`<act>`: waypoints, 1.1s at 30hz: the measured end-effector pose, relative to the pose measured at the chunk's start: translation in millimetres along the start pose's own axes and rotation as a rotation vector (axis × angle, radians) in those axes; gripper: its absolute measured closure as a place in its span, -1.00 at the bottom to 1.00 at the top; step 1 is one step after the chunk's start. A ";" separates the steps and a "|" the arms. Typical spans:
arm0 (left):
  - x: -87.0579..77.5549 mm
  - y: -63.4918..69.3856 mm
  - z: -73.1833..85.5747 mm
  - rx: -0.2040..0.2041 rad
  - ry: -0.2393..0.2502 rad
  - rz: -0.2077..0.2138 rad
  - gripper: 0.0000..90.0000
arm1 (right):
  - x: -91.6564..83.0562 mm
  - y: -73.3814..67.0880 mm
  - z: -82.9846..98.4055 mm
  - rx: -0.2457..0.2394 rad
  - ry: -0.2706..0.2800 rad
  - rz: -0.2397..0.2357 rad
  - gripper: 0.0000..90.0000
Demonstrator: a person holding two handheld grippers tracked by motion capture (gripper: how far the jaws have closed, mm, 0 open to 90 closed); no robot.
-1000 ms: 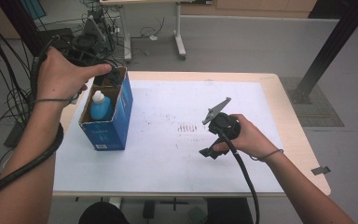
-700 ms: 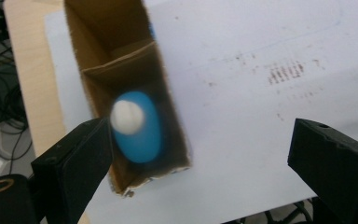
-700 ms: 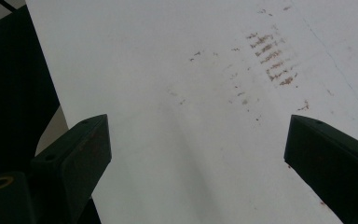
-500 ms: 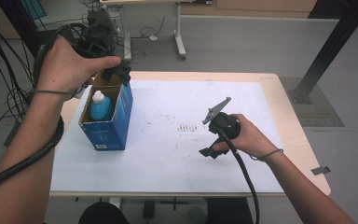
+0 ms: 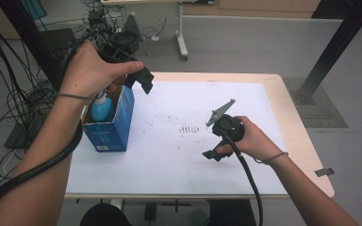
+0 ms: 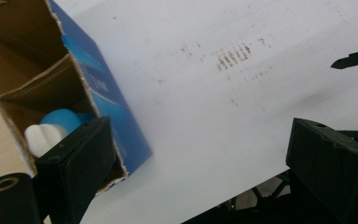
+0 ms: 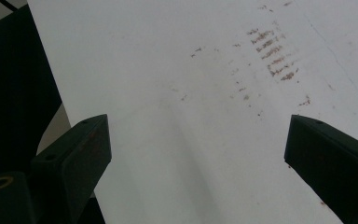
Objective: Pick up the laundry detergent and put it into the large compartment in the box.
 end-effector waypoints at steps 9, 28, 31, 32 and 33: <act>25.9 9.0 2.0 0.011 -0.018 0.023 -0.78 | -6.9 -1.6 3.2 0.009 -0.003 0.014 -0.85; 97.6 15.8 11.5 0.028 -0.084 0.071 -0.78 | -18.2 -3.2 9.6 0.024 -0.004 0.027 -0.85; 107.0 15.4 13.6 0.029 -0.091 0.077 -0.78 | -18.1 -2.6 9.5 0.027 -0.008 0.029 -0.85; 109.7 14.8 14.2 0.026 -0.091 0.079 -0.78 | -17.9 -2.3 9.5 0.024 -0.006 0.030 -0.85; 112.5 14.0 14.9 0.027 -0.095 0.081 -0.78 | -17.6 -2.1 9.7 0.023 -0.007 0.031 -0.85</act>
Point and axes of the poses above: each handheld gripper's, and its own axes: x roughly forward along the jaws, z roughly out of its underside, y roughly to its right, the point moved 2 cm from there along x, roughly forward along the jaws, and after that the axes turned 15 degrees about z, right-handed, at the moved point
